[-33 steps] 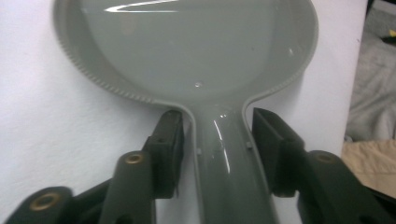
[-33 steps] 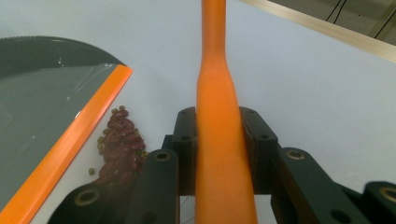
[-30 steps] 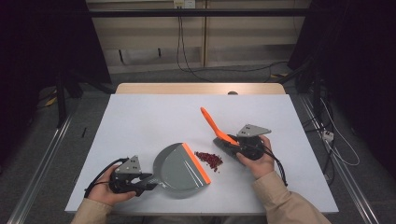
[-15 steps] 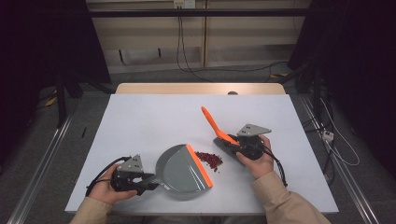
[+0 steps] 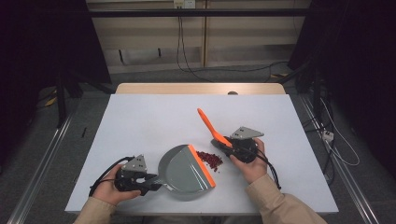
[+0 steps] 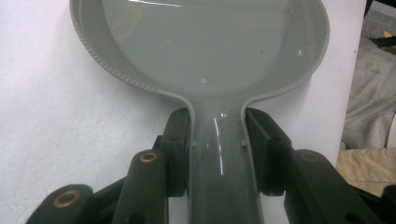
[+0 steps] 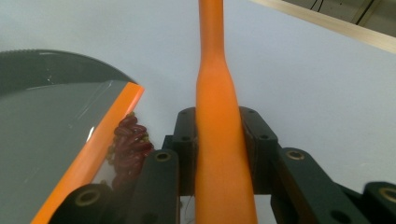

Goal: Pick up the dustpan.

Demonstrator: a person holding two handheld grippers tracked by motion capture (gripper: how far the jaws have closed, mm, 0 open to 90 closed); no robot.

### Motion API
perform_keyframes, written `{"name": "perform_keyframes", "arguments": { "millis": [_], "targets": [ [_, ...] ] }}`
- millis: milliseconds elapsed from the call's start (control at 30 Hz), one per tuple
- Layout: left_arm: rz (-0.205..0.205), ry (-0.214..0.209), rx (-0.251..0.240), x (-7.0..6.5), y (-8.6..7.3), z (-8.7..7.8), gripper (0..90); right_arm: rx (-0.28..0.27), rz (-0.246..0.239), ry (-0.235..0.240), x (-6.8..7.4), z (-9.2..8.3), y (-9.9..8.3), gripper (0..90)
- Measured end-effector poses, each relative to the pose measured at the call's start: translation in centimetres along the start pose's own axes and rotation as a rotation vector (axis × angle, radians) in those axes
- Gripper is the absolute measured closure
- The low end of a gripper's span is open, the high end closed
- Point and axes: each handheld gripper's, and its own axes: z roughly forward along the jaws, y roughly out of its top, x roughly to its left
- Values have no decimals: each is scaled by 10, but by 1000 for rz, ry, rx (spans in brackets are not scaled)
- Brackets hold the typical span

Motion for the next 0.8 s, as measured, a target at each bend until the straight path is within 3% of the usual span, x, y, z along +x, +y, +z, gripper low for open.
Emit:
{"name": "perform_keyframes", "arguments": {
  "millis": [133,300,367,467,600,800],
  "targets": [
    [-9,1,-11,0,0,-2,627,-2,15,-18,6,1,0,709],
    [-8,-10,-7,1,0,-1,623,-15,-25,-43,11,1,-1,704],
    [-22,-15,-9,1,-2,0,622,-22,-55,-29,9,1,-2,698],
    [-22,-19,-13,1,-2,0,620,-15,-61,-11,8,1,-3,657],
    [-17,-12,-21,1,-3,-1,586,-7,-76,-21,6,0,-3,624],
    [-13,8,-6,-1,-5,-1,506,0,-42,-20,0,-5,-5,707]
  ]
}}
